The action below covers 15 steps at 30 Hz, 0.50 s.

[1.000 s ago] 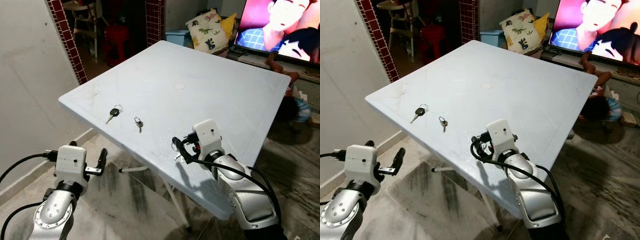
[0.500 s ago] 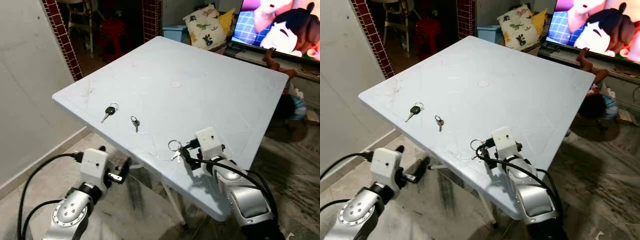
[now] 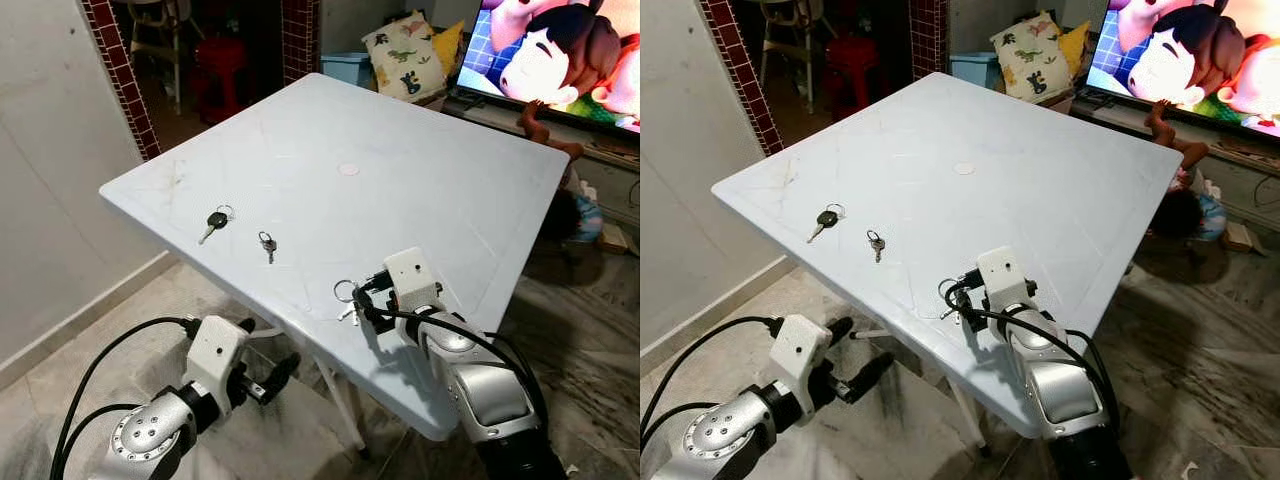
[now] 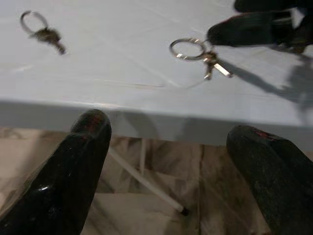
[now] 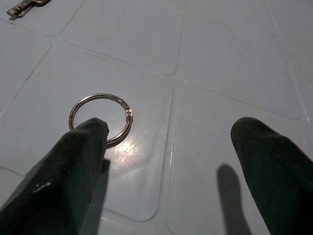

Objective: Hang keys on a hook

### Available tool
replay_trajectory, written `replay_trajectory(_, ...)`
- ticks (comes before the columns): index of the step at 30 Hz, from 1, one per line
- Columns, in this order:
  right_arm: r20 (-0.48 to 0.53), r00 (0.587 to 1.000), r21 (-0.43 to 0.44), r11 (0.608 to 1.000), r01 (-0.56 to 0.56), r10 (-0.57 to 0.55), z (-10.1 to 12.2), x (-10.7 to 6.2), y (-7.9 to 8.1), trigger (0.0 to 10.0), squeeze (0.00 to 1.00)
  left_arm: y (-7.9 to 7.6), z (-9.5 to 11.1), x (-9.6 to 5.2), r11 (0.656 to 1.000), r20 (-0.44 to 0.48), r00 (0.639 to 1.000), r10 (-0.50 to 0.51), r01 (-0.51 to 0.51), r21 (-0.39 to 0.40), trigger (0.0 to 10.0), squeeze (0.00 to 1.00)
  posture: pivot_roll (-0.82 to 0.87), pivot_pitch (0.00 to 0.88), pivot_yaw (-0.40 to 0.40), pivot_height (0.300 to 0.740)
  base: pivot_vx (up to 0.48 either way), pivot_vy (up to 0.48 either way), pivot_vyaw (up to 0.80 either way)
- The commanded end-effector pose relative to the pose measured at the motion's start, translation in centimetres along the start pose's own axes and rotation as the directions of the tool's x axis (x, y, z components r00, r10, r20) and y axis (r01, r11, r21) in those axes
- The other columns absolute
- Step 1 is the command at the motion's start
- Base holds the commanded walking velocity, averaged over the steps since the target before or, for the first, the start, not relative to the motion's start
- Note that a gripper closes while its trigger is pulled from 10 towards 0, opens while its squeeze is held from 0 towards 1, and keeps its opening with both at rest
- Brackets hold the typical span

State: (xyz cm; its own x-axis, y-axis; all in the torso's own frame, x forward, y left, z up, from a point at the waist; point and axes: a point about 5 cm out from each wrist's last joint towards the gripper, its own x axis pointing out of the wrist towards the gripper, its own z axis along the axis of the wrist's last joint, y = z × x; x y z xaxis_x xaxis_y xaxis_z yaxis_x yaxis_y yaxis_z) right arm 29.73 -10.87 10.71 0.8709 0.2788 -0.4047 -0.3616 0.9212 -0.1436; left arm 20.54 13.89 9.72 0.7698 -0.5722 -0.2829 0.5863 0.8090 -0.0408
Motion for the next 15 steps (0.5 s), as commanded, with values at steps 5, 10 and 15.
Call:
replay_trajectory(5, 0.008, 1.000, -0.004, 1.000, -0.029, 0.029, 0.5, 0.2, 1.2, 10.0, 0.00, -0.3, 1.4, 0.3, 0.999, 0.030, 1.000, -0.008, 0.007, 0.042, 10.0, 0.00, 0.10, 0.022, -0.033, 0.740, 0.000, 0.000, 0.00)
replay_trajectory(10, 0.019, 1.000, 0.005, 1.000, -0.018, 0.018, 1.0, 0.7, 1.6, 10.0, 0.00, -0.3, 1.5, 0.2, 0.999, 0.034, 0.999, -0.004, 0.002, 0.036, 10.0, 0.00, 0.11, 0.023, -0.029, 0.740, 0.000, 0.000, 0.00)
replay_trajectory(15, 0.122, 0.990, -0.057, 0.995, 0.079, -0.072, 2.5, 0.4, 0.4, 10.0, 0.00, -0.1, 1.3, -0.2, 0.999, 0.022, 1.000, 0.001, -0.002, 0.043, 10.0, 0.00, 0.11, 0.024, -0.031, 0.740, 0.000, 0.000, 0.00)
